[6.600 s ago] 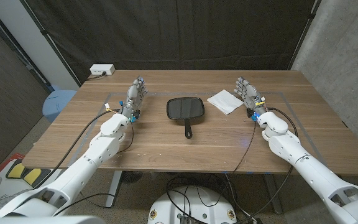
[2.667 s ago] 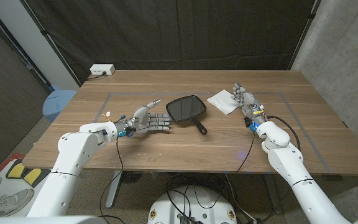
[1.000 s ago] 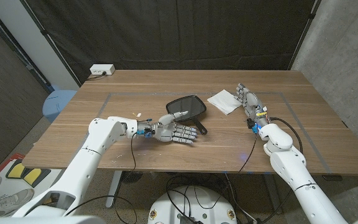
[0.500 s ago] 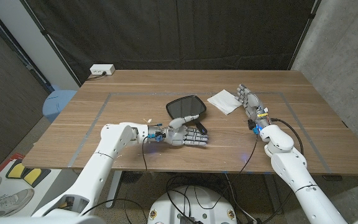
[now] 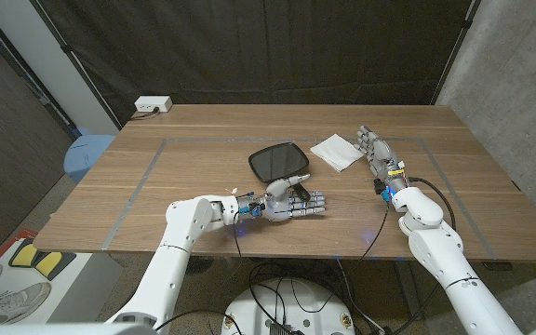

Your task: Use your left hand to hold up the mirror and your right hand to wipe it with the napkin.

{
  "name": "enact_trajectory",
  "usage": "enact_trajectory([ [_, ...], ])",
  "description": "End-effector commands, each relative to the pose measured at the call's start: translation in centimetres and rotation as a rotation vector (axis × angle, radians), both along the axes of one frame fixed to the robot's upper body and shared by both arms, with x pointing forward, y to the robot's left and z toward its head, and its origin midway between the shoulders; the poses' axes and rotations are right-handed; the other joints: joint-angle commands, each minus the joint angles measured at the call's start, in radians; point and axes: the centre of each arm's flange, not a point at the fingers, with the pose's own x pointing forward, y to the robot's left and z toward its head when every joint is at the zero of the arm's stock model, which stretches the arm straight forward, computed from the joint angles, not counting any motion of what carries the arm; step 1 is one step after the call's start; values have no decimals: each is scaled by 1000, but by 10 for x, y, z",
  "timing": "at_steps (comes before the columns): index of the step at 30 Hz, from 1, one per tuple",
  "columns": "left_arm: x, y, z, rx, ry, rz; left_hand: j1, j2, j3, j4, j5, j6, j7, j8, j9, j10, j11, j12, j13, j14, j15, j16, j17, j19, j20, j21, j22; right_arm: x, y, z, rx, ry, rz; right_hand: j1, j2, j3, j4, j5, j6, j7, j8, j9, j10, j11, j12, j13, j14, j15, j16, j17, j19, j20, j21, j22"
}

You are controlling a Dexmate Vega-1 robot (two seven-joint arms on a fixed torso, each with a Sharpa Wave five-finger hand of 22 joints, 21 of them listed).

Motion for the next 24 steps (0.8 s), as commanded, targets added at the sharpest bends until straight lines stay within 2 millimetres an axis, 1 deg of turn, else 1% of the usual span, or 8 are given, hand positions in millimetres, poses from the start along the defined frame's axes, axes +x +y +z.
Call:
enact_trajectory([
  [1, -7, -16, -16, -139, 59, 221, 47, 62, 38, 17, -5, 53, -25, 22, 2, 55, -21, 15, 3, 47, -17, 20, 8, 37, -12, -2, 5, 2, -4, 2, -8, 6, 6, 3, -5, -3, 2, 5, 14, 1, 7, 6, 7, -2, 6, 3, 6, -20, 7, 3, 2, -62, -6, 5],
  [5, -10, -16, -14, -146, 36, 281, 56, 122, 61, 36, -13, 81, -19, 29, 4, 97, -21, 20, 4, 86, -22, 27, 10, 63, -7, -1, 6, 4, -6, 1, -6, 8, 9, 2, -5, -3, 2, 5, 14, 1, 7, 6, 7, -1, 5, 3, 6, -20, 7, 3, 3, -61, -7, 5],
  [8, -12, -15, -13, -152, 25, 342, 50, 145, 69, 52, -19, 100, -14, 33, 5, 132, -19, 25, 5, 128, -27, 35, 11, 92, 0, 3, 7, 5, -7, 1, -4, 10, 11, 1, -5, -4, 3, 5, 14, 1, 7, 6, 8, -1, 5, 3, 6, -21, 7, 3, 3, -61, -8, 5],
  [9, -13, -15, -12, -150, 15, 361, 47, 160, 77, 64, -20, 108, -15, 33, 5, 153, -33, 27, 6, 149, -32, 38, 11, 115, 5, 9, 8, 5, -7, 0, -4, 11, 11, 1, -5, -4, 3, 5, 14, 1, 7, 6, 7, -2, 5, 3, 6, -21, 7, 3, 3, -61, -8, 5],
  [14, -16, -13, -8, -144, -39, 443, 38, 181, 108, 106, -16, 95, -6, 18, 7, 226, -51, 38, 8, 223, -55, 50, 13, 153, 32, 20, 16, 6, -9, 0, -1, 10, 14, 0, -5, -5, 3, 5, 14, 2, 7, 6, 8, -1, 5, 3, 7, -20, 7, 3, 3, -61, -9, 5],
  [16, -18, -11, -6, -114, -73, 486, 30, 185, 128, 137, -9, 100, -5, 14, 9, 259, -57, 42, 10, 254, -60, 53, 15, 189, 15, 38, 24, 6, -10, 0, -2, 10, 15, 0, -5, -5, 4, 5, 14, 2, 7, 6, 8, -1, 5, 3, 6, -20, 7, 3, 3, -61, -9, 5],
  [19, -20, -7, -1, -70, -110, 552, 3, 191, 155, 204, 1, 153, 13, 25, 12, 314, -58, 49, 12, 318, -61, 64, 17, 224, 3, 63, 38, 6, -11, -1, 1, 12, 15, -1, -5, -6, 4, 5, 14, 2, 7, 6, 8, -1, 5, 3, 6, -20, 6, 3, 3, -61, -10, 5],
  [24, -24, -2, 6, 9, -187, 637, -13, 183, 218, 286, 26, 232, 35, 39, 24, 417, -81, 63, 14, 494, -93, 102, 16, 307, -46, 121, 52, 7, -11, -1, 1, 9, 20, -2, -5, -7, 5, 5, 14, 3, 6, 6, 8, -1, 5, 3, 6, -20, 6, 3, 4, -61, -11, 5],
])
